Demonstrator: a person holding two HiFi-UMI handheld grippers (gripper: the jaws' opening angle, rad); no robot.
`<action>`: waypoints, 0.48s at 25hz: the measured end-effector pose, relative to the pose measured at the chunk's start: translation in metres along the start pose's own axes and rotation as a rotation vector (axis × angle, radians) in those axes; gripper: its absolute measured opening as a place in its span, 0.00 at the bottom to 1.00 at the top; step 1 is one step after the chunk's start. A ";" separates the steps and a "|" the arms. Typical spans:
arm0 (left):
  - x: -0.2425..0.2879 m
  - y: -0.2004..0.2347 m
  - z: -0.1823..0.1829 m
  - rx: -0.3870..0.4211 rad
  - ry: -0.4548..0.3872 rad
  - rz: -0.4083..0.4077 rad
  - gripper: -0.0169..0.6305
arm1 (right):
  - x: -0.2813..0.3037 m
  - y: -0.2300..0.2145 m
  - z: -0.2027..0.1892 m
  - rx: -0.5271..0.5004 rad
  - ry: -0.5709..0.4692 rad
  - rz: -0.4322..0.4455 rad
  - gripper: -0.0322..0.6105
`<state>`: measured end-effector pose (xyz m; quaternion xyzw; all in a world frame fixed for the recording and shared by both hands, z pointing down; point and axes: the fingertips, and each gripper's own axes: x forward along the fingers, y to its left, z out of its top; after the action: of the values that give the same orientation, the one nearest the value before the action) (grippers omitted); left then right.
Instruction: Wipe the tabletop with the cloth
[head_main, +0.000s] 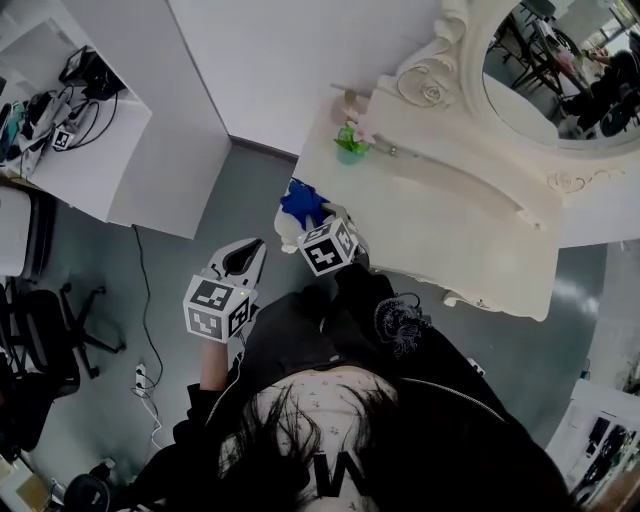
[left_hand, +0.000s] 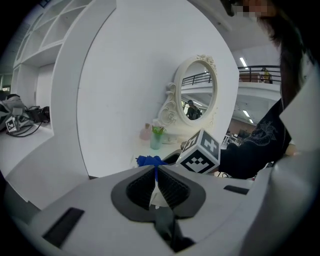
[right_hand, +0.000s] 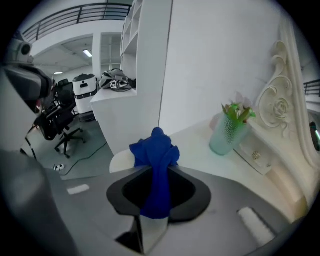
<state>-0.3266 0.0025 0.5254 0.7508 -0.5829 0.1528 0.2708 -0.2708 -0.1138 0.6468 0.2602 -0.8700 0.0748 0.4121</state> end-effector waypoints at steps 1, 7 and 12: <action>-0.002 0.002 -0.002 -0.003 0.002 0.004 0.03 | 0.003 0.000 -0.004 -0.033 0.008 -0.002 0.19; 0.002 -0.002 -0.008 -0.004 0.015 -0.023 0.03 | 0.004 -0.001 -0.010 -0.206 -0.020 -0.021 0.19; 0.024 -0.022 0.005 0.035 0.015 -0.089 0.03 | -0.004 -0.014 -0.021 -0.196 -0.029 -0.070 0.18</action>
<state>-0.2993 -0.0158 0.5292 0.7794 -0.5441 0.1563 0.2684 -0.2465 -0.1171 0.6561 0.2498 -0.8693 -0.0290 0.4255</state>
